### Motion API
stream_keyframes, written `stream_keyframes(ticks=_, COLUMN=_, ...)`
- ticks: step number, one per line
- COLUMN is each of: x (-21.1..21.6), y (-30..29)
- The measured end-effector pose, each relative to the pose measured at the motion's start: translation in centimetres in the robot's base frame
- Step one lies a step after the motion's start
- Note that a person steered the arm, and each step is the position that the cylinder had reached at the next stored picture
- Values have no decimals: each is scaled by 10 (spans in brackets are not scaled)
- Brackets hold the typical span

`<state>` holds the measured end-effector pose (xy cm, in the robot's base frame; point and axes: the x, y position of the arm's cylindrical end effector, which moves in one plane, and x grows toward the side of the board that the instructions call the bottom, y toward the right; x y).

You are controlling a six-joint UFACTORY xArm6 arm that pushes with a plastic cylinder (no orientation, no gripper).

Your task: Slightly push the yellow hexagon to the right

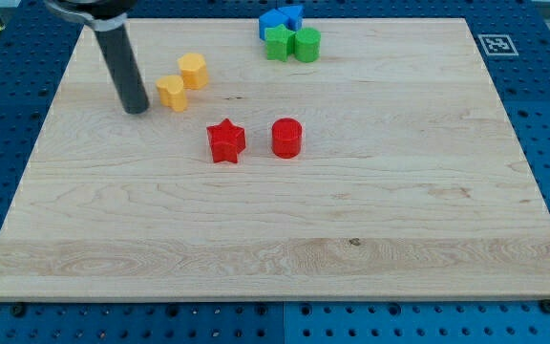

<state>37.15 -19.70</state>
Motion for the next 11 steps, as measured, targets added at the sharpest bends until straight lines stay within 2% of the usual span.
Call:
stream_keyframes(ticks=2, x=-27, y=7)
stream_keyframes(ticks=4, x=-12, y=56)
stream_keyframes(ticks=5, x=-12, y=53)
stream_keyframes(ticks=6, x=-38, y=23)
stream_keyframes(ticks=7, x=-70, y=21)
stream_keyframes(ticks=10, x=-45, y=84)
stream_keyframes(ticks=11, x=-55, y=67)
